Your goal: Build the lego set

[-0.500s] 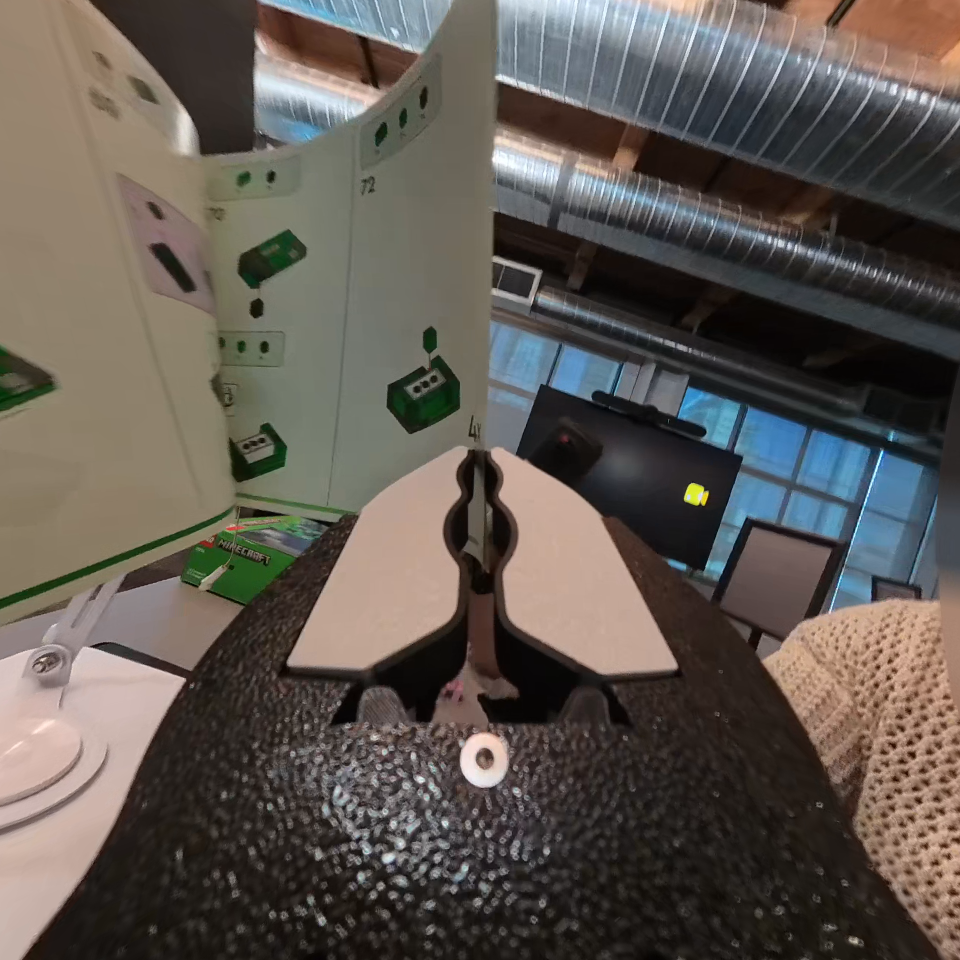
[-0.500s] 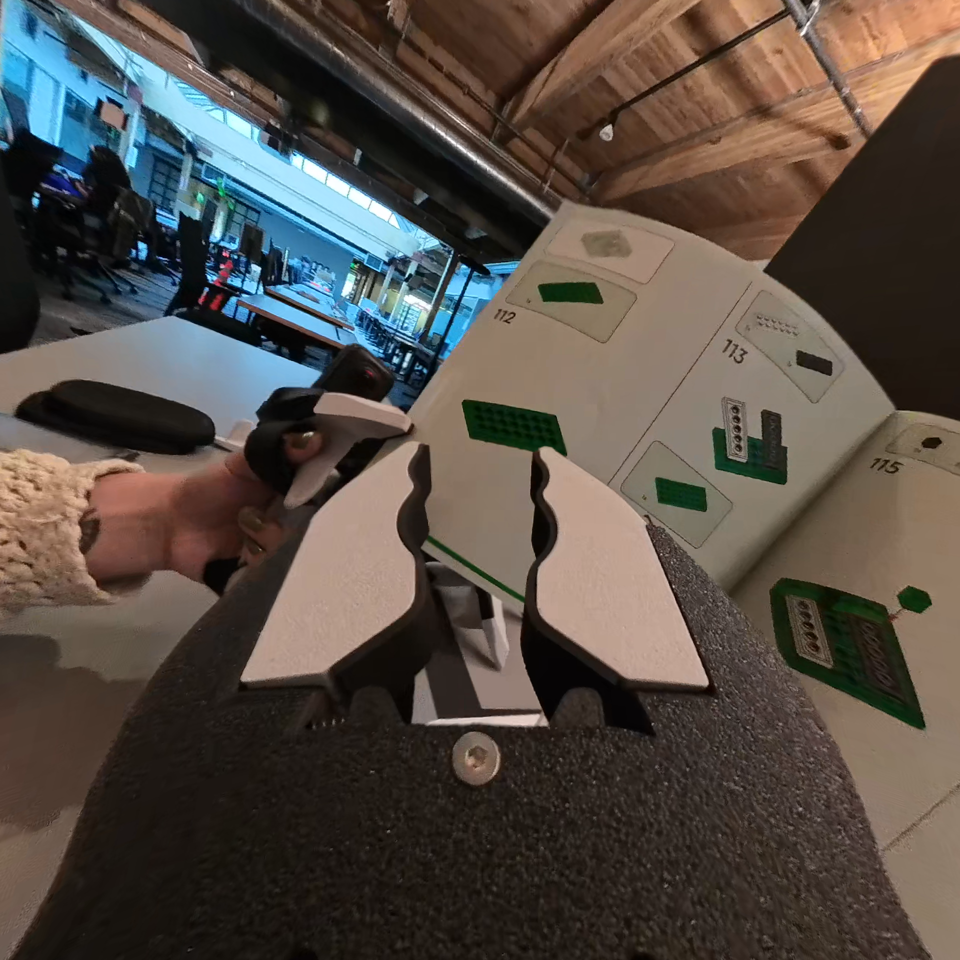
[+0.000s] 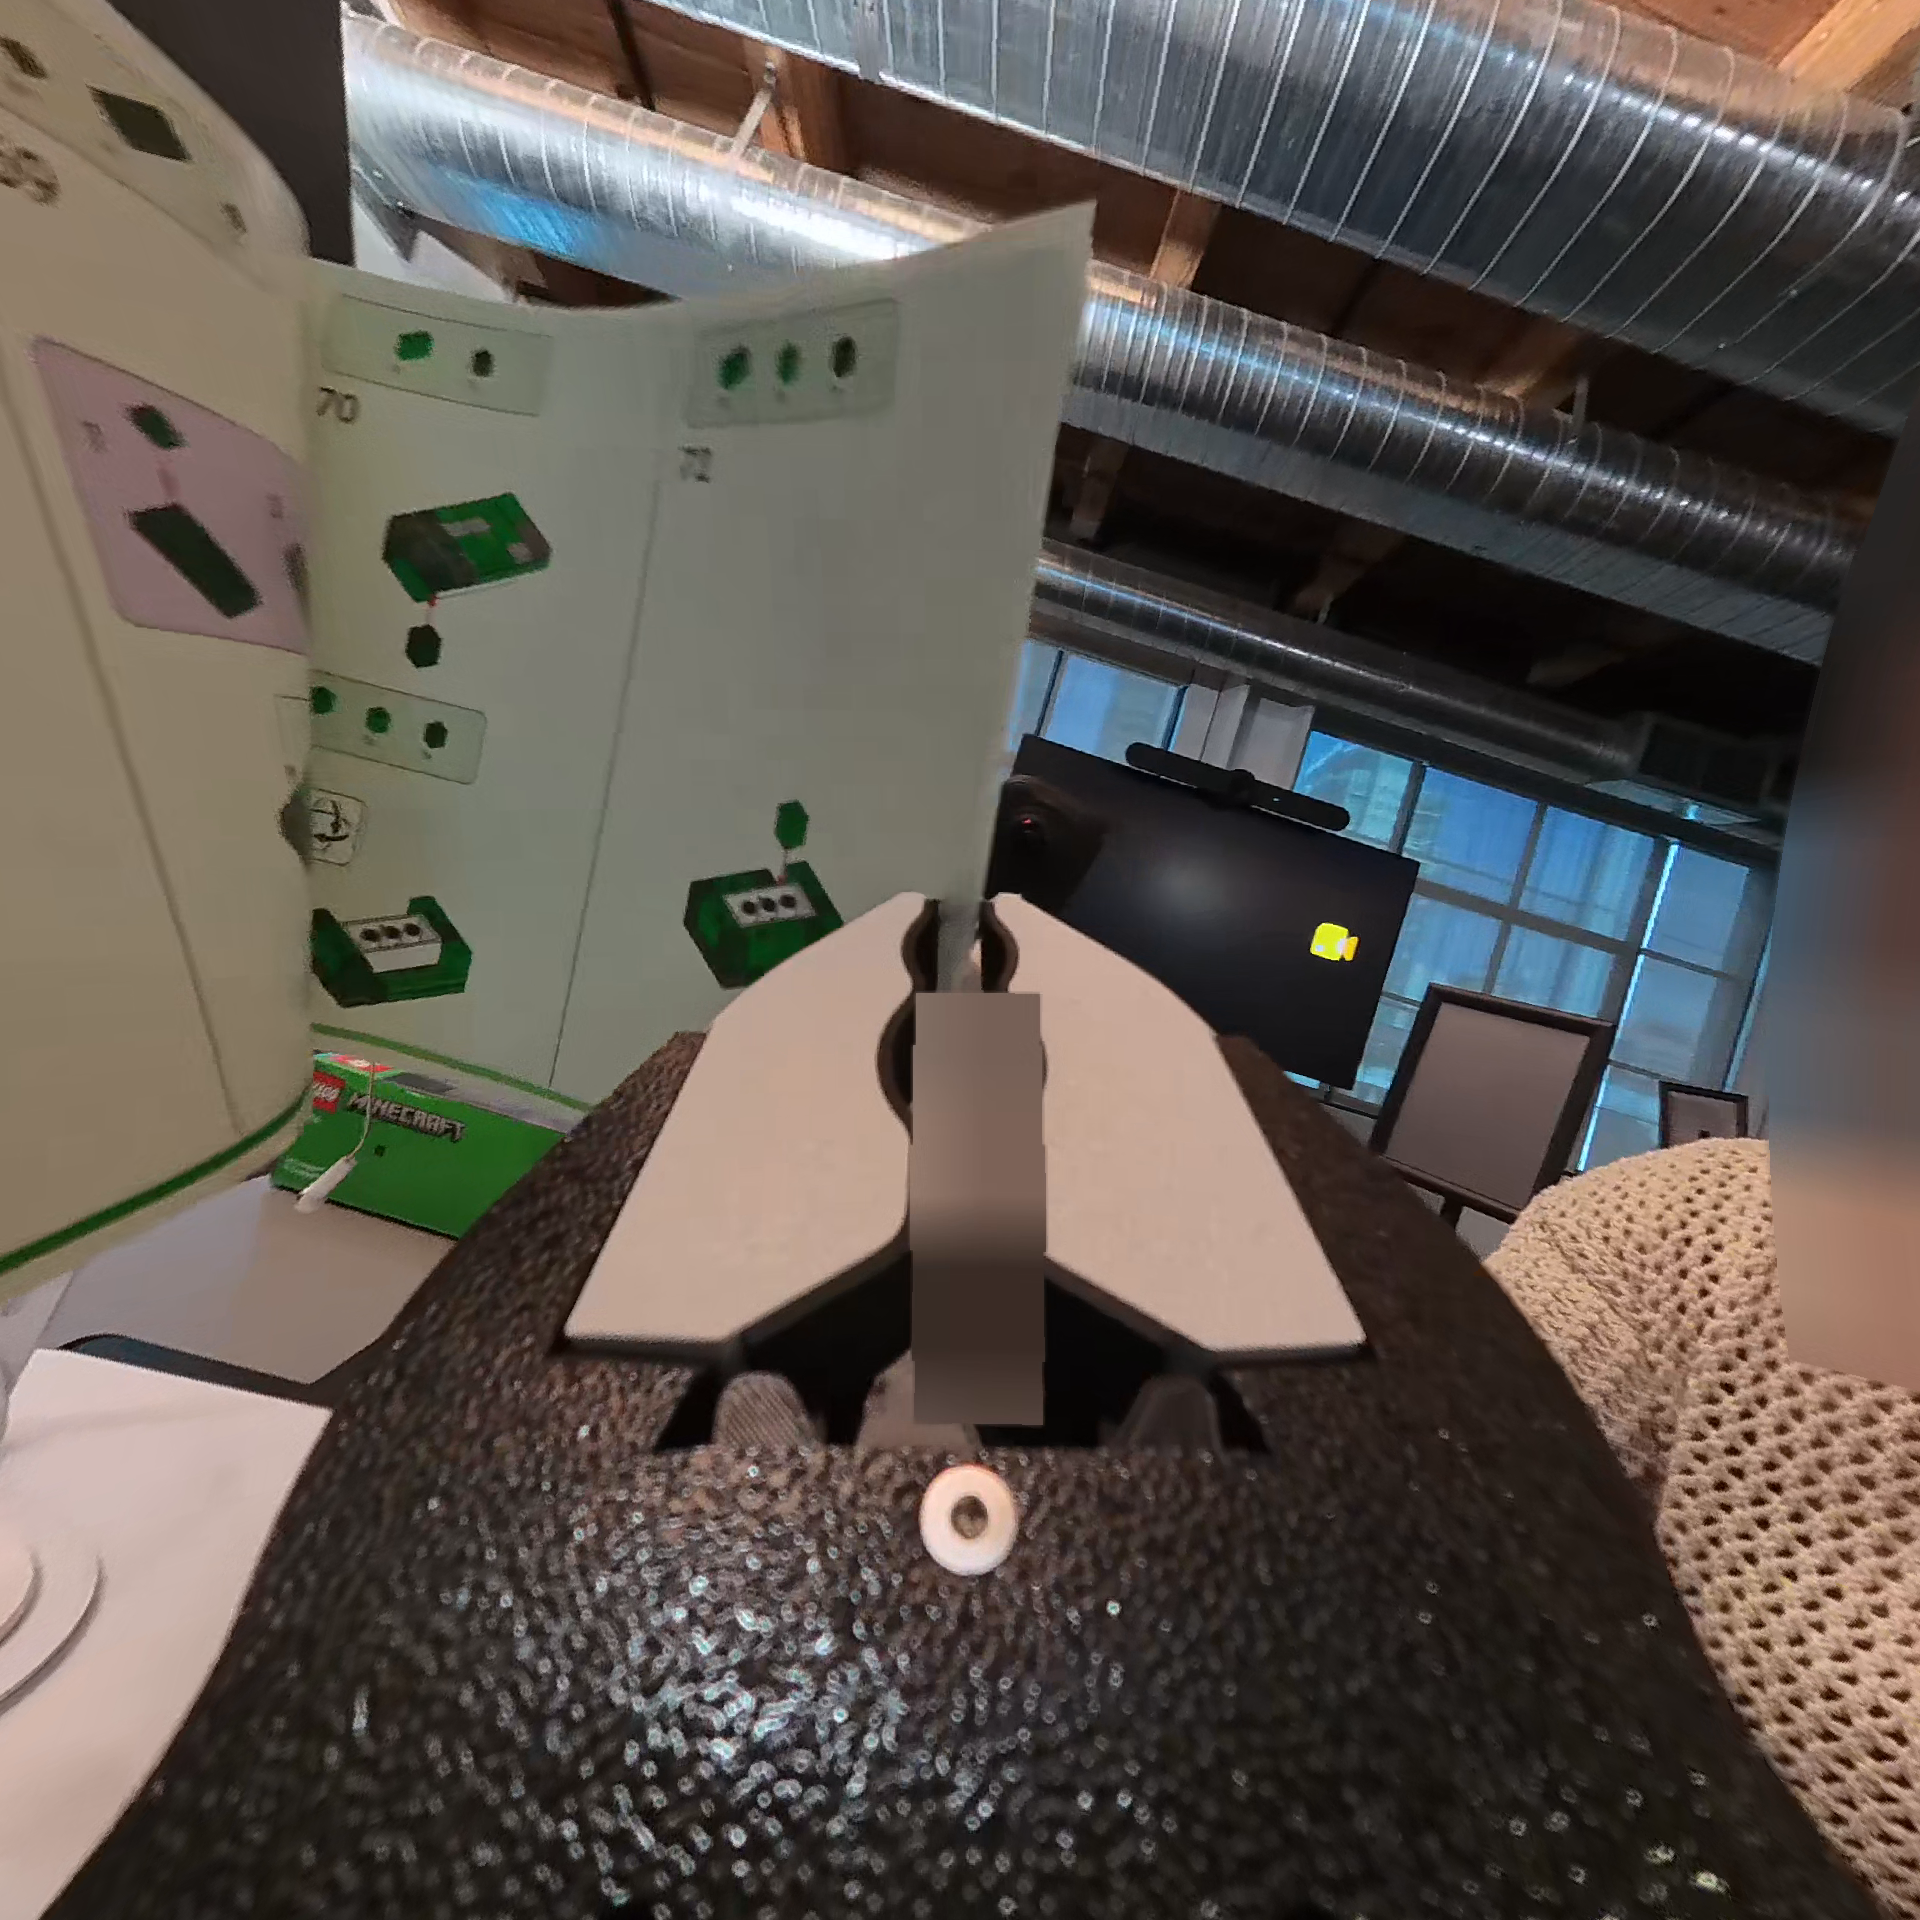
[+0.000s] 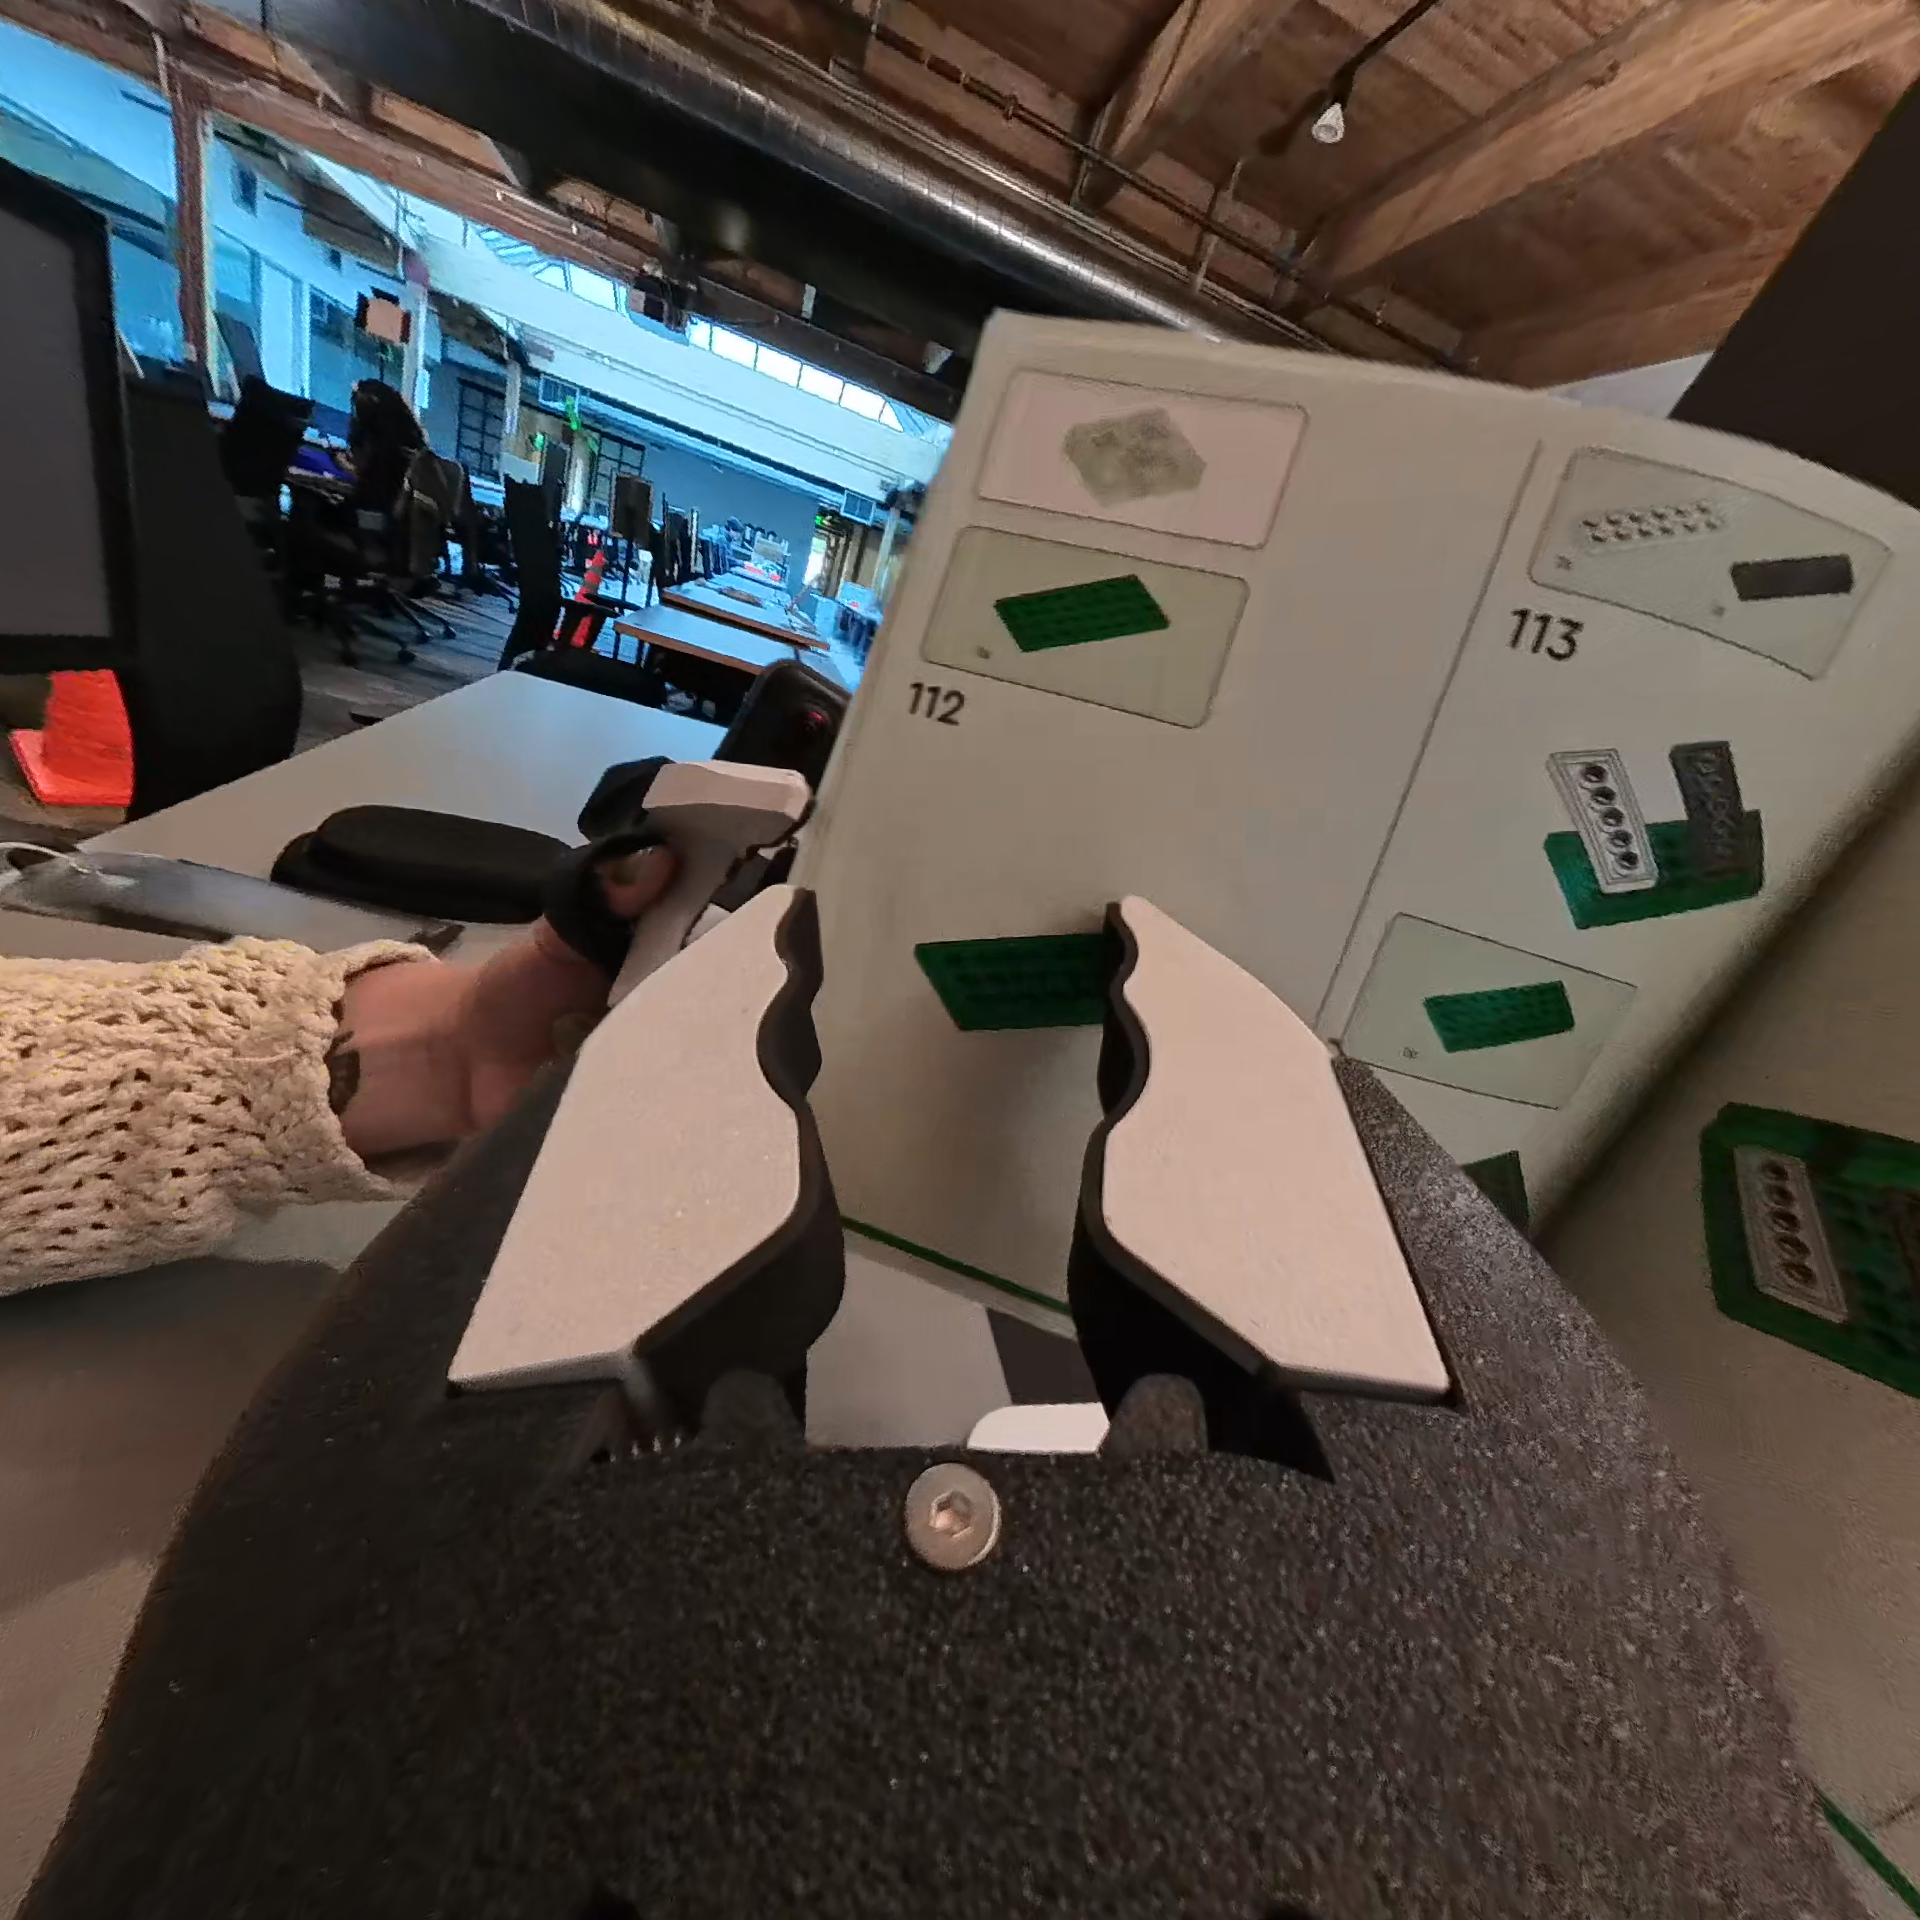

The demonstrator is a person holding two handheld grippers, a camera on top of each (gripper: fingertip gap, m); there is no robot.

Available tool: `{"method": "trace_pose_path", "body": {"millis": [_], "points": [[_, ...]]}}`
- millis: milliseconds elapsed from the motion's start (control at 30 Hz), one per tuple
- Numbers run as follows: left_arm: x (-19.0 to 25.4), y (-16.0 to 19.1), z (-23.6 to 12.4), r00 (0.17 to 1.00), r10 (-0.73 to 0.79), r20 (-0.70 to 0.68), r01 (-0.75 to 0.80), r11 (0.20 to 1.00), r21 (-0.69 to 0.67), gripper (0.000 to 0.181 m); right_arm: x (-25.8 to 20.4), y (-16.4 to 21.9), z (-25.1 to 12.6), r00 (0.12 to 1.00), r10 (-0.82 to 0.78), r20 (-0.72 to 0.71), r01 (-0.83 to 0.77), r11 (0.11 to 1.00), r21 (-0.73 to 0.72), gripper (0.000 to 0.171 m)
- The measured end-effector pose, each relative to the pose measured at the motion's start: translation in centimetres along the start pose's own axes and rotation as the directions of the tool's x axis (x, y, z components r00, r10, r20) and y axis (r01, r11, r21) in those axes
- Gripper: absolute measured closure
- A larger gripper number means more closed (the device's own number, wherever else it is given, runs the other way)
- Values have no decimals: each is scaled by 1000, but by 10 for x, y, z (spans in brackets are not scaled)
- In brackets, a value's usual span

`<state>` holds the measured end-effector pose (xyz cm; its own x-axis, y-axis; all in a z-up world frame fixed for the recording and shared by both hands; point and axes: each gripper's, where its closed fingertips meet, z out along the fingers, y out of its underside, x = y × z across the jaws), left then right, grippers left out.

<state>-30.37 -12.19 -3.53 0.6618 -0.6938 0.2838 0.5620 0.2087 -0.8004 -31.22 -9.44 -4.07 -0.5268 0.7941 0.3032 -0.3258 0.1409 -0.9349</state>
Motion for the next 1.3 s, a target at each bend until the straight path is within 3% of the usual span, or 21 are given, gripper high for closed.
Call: {"method": "trace_pose_path", "body": {"millis": [267,567,767,1000,1300], "points": [[-1,7,7,997,67,39,-65,997,-46,178,8,5,-3,999,48,-23,-47,999,5,119],[-13,-5,8,955,204,217,-204,979,-23,181,16,4,-5,995,83,-58,-82,996,22,119],[-19,-6,12,913,268,309,-273,962,-27,181,14,5,2,994,66,-85,-74,992,-98,97],[-21,-8,14,877,325,355,-327,943,-56,181,23,11,4,979,-72,-190,23,968,-249,103],[-24,-17,6,868,309,388,-330,944,-15,181,36,4,-13,958,-93,-270,24,968,-250,112]]}}
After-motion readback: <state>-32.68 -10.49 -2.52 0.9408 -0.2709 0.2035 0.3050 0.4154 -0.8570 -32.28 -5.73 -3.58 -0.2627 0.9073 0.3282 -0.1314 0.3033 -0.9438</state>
